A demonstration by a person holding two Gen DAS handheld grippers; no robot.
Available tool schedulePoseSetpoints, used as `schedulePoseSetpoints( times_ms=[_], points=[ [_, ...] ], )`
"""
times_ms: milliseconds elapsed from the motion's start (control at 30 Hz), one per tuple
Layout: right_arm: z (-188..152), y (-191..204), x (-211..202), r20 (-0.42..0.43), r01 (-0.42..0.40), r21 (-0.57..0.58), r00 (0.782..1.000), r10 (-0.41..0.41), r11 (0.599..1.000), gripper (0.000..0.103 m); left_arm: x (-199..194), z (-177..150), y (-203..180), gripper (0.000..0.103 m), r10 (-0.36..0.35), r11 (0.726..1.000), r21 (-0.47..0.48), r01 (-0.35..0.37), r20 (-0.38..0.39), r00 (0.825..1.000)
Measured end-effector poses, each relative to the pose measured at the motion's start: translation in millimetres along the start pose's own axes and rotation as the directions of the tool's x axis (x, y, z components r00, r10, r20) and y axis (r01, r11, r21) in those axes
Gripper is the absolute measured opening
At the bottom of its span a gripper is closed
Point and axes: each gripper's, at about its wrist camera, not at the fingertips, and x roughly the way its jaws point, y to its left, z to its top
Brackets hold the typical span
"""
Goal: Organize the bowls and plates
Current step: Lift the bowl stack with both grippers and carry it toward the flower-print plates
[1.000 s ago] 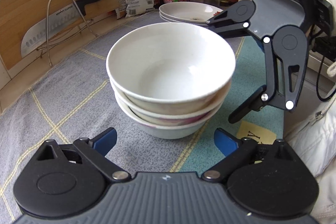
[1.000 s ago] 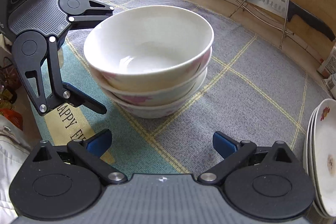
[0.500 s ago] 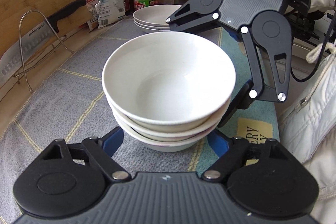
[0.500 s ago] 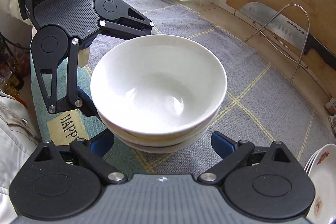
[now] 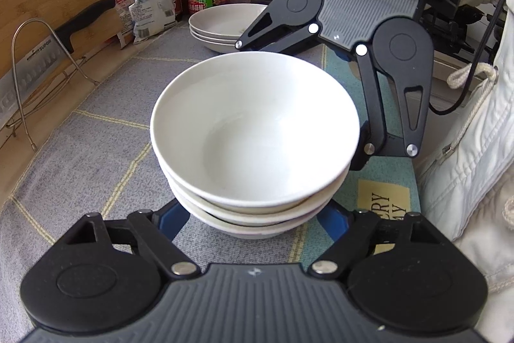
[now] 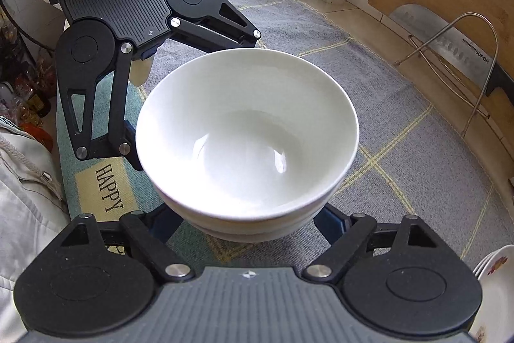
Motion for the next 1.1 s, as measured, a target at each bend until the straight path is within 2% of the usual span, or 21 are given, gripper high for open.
schedulePoseSetpoints(
  times_ms=[233,500,1100],
  points=[
    [0.7,2.2,-2.8,0.0,-0.005,-0.005,1.0,0.005,1.0,0.087,1.7,-0.1,3.1,0.086,-0.02,1.0,0.017,0.02,-0.003,1.0],
    [1.5,3.8,-2.4,-0.001,0.008,-0.008,1.0,-0.008,1.0,0.09,2.4,0.5,1.7,0.086,-0.027,0.999,0.028,0.027,-0.005,1.0],
    [3.6,2.7,-3.8,-0.01,-0.004,-0.001,1.0,0.004,1.0,0.089,2.9,5.8,-5.1,0.086,-0.006,1.0,0.024,0.007,-0.018,1.0]
  ],
)
